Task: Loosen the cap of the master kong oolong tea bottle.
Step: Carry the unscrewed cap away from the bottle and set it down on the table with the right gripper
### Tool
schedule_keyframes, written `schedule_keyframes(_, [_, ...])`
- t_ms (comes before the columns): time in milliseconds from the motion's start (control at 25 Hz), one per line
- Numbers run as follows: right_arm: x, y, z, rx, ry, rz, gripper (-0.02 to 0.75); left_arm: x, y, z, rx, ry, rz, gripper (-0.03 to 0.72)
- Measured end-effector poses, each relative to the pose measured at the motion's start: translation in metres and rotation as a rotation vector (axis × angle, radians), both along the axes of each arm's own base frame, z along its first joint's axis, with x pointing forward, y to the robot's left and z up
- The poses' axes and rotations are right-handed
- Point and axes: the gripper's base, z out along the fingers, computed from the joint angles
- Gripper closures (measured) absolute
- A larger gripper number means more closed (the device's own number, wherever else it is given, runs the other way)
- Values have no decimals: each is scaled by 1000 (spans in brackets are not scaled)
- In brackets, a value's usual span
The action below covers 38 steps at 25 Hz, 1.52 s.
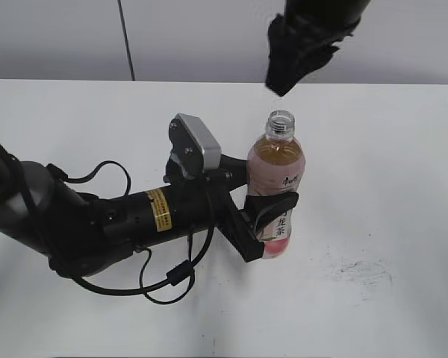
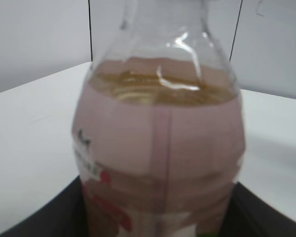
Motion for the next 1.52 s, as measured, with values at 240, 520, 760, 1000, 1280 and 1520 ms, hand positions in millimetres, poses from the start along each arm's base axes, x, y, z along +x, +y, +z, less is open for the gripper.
schedule_keyframes(240, [17, -106, -5, 25, 66, -769, 465, 0, 0, 0, 0, 0, 0, 294])
schedule_keyframes(520, [-12, -130, -128, -111, 260, -857, 465, 0, 0, 0, 0, 0, 0, 294])
schedule_keyframes(760, [-11, -129, -201, -164, 331, -849, 465, 0, 0, 0, 0, 0, 0, 294])
schedule_keyframes(1000, [-7, -123, -232, -145, 386, -823, 465, 0, 0, 0, 0, 0, 0, 294])
schedule_keyframes(1280, [-7, -121, -233, -137, 395, -771, 295, 0, 0, 0, 0, 0, 0, 294])
schedule_keyframes(1520, [-9, -121, -233, -149, 408, -750, 154, 0, 0, 0, -4, 2, -3, 240])
